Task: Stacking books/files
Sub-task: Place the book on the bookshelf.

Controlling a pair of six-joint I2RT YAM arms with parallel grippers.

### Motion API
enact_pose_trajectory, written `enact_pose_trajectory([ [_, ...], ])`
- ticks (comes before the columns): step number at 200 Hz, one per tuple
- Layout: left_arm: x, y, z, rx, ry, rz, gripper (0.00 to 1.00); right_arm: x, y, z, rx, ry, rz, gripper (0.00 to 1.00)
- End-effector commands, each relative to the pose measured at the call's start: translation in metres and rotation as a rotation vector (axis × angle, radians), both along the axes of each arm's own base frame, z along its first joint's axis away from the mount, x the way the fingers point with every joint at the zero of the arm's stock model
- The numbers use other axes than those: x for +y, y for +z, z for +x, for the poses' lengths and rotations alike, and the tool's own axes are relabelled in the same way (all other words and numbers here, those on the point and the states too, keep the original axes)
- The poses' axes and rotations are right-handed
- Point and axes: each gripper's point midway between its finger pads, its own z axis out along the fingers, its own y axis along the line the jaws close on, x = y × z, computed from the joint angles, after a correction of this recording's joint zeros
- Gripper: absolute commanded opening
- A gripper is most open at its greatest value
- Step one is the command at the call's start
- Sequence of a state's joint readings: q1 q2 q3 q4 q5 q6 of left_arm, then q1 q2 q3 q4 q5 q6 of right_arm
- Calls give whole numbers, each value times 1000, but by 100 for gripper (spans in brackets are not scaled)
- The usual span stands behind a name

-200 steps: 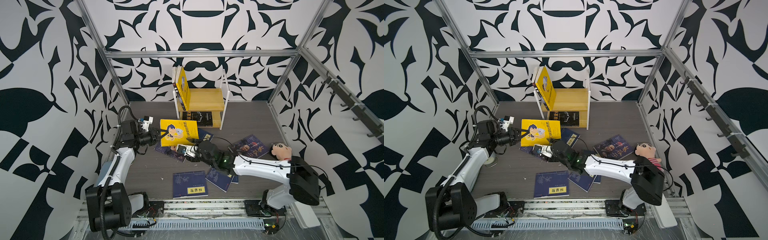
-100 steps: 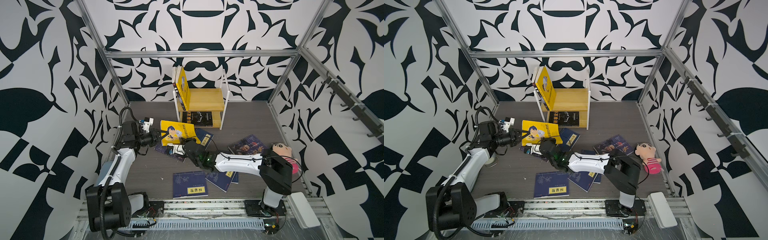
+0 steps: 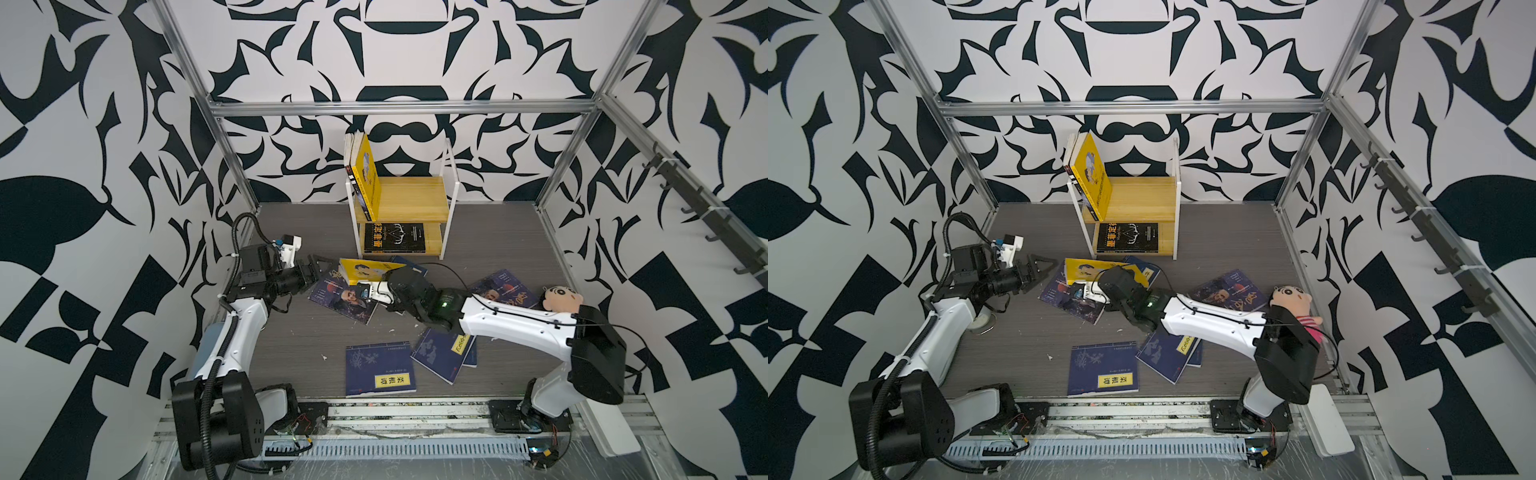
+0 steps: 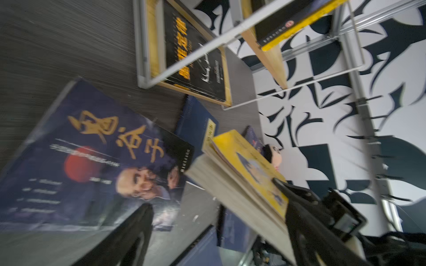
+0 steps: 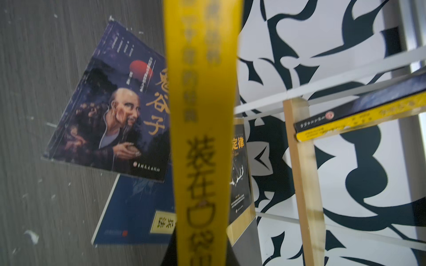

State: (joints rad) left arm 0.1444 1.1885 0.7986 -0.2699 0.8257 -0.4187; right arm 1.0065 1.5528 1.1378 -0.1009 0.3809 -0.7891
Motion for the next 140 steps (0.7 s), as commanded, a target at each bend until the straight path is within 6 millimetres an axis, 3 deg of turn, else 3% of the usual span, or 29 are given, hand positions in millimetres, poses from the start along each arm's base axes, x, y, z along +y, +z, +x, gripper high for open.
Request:
enact_pose_trajectory([
  [1, 37, -10, 7, -46, 108, 241, 100, -16, 32, 7, 10, -37, 65, 0],
  [26, 74, -18, 12, -34, 220, 406, 100, -33, 37, 28, -11, -86, 62, 0],
  [56, 94, -20, 12, -42, 265, 489, 100, -36, 35, 58, -100, -125, 26, 0],
  [107, 98, -17, 9, -51, 278, 465, 100, -28, 30, 105, -274, -178, -94, 0],
  [140, 98, -17, 8, -63, 271, 466, 100, -21, 40, 118, -361, -178, -104, 0],
])
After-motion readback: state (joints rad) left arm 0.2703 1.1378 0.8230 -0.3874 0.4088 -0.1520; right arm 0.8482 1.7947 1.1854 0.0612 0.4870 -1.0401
